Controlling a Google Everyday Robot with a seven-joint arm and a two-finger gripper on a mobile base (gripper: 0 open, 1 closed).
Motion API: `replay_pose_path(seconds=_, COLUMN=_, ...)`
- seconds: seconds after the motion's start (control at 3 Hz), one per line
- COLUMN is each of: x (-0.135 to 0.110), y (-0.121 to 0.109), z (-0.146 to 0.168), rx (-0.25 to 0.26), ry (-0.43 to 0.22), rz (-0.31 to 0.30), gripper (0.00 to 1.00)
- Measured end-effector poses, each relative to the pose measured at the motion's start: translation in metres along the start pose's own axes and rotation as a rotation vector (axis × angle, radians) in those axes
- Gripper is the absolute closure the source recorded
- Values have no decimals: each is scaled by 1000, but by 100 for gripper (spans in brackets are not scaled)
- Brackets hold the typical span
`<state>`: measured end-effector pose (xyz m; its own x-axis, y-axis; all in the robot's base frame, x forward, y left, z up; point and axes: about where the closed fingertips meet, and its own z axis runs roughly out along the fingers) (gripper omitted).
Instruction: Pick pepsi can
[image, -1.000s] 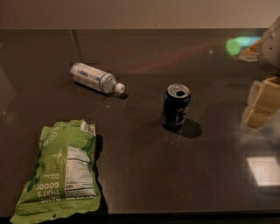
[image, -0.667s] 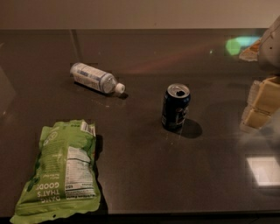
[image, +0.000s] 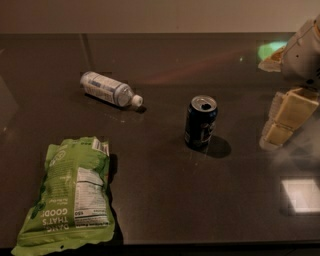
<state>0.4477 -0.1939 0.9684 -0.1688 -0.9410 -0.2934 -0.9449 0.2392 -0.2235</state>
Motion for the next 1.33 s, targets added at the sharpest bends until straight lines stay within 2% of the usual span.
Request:
replay_pose_path(seconds=0.33, x=-12, y=-2, z=18, rx=-30, ry=-44, rz=-6, gripper=0)
replay_pose_path(seconds=1.0, x=-43, y=-19, z=81, rx=-104, ry=-147, rz=6, gripper=0)
replay_pose_path(seconds=1.33, x=-57, y=-18, z=94, rx=-151, ry=-210, rz=17, gripper=0)
